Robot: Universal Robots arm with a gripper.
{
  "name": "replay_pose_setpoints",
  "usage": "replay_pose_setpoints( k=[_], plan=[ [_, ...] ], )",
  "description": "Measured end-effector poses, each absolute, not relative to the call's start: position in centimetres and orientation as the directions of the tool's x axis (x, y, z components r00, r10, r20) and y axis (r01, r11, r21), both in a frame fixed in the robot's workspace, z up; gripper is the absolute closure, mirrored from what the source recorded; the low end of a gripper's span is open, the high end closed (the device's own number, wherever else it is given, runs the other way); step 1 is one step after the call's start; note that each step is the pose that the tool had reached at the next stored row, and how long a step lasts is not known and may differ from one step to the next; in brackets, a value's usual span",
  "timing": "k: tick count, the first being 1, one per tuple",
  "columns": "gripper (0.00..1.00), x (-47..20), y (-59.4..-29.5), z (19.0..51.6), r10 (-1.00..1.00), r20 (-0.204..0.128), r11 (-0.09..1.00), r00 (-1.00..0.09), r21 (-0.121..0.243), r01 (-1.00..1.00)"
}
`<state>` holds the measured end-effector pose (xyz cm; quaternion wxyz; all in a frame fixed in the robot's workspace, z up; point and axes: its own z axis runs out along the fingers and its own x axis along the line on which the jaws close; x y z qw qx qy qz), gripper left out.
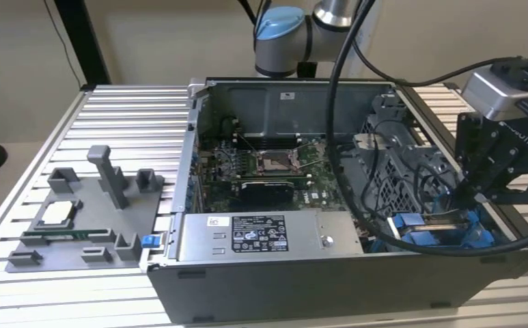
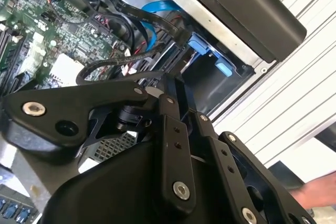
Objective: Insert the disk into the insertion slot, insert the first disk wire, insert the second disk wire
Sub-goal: 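Insert the first disk wire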
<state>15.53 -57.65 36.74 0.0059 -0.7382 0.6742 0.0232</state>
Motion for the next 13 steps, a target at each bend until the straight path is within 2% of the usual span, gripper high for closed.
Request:
replay_pose_setpoints(
  k=[7, 13],
  plan=[
    [1.00, 15.6, -57.6, 35.8, -0.995, -0.039, -0.091, 0.090, 0.021, -0.996],
    [1.00, 16.1, -57.6, 35.4, -0.998, -0.039, -0.049, 0.048, 0.021, -0.999]
  ],
)
